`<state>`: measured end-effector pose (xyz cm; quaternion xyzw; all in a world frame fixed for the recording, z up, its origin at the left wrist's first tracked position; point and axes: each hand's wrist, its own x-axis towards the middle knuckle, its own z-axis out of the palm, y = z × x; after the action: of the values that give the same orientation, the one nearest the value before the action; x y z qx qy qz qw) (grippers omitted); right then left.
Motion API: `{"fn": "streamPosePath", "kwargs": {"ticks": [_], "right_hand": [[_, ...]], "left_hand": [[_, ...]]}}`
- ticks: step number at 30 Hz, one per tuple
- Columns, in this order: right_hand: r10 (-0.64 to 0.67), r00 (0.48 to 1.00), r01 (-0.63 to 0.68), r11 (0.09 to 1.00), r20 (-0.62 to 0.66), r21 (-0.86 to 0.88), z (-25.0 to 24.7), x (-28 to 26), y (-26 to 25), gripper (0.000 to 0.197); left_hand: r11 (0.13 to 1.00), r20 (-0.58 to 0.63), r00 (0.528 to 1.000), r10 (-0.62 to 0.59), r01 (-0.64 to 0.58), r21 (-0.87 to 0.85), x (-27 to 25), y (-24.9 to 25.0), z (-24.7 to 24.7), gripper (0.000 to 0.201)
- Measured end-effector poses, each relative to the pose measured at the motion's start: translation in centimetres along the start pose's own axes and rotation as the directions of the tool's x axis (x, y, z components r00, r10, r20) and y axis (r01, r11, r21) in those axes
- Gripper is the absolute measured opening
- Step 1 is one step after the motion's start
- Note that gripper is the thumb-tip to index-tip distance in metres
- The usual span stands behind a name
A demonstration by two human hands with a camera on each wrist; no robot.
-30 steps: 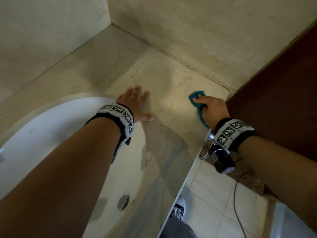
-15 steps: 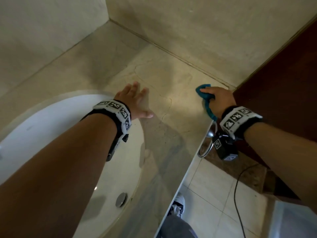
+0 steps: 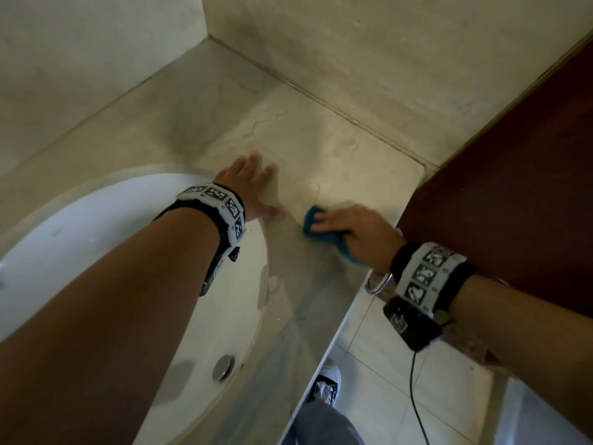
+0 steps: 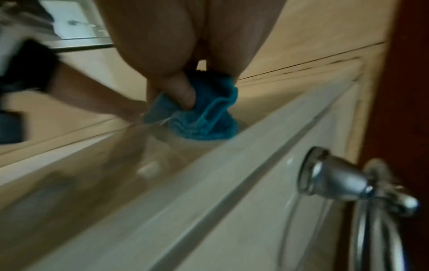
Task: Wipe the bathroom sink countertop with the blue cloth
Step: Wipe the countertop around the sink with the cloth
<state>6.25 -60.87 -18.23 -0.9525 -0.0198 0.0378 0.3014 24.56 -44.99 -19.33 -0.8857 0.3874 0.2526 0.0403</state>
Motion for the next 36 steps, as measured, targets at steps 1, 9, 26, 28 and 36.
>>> {"fn": "streamPosePath", "kwargs": {"ticks": [1, 9, 26, 28, 36], "right_hand": [[0.063, 0.994, -0.063, 0.998, -0.092, -0.006, -0.9, 0.2, 1.1, 0.042], [0.419, 0.846, -0.455, 0.890, -0.329, -0.036, -1.0, -0.8, 5.1, 0.049], [0.349, 0.905, -0.342, 0.937, -0.242, 0.072, -0.3, -1.3, 0.2, 0.047], [0.400, 0.883, -0.396, 0.916, -0.245, 0.068, -0.3, 0.3, 1.1, 0.044], [-0.004, 0.995, -0.003, 0.997, -0.096, -0.080, 2.9, 1.6, -0.6, 0.029]], "left_hand": [[1.000, 0.003, 1.000, 0.002, -0.002, 0.002, -0.1, 0.0, -0.1, 0.099], [0.999, -0.020, 0.999, 0.030, -0.029, 0.012, 0.0, -0.3, 0.4, 0.099], [0.982, -0.014, 0.982, 0.186, -0.186, 0.027, -1.7, 3.6, 1.3, 0.073], [0.981, -0.019, 0.981, 0.192, -0.192, 0.020, -1.5, 3.5, 1.9, 0.071], [0.956, -0.006, 0.969, 0.248, -0.243, 0.164, -0.1, 2.3, 2.6, 0.072]]}}
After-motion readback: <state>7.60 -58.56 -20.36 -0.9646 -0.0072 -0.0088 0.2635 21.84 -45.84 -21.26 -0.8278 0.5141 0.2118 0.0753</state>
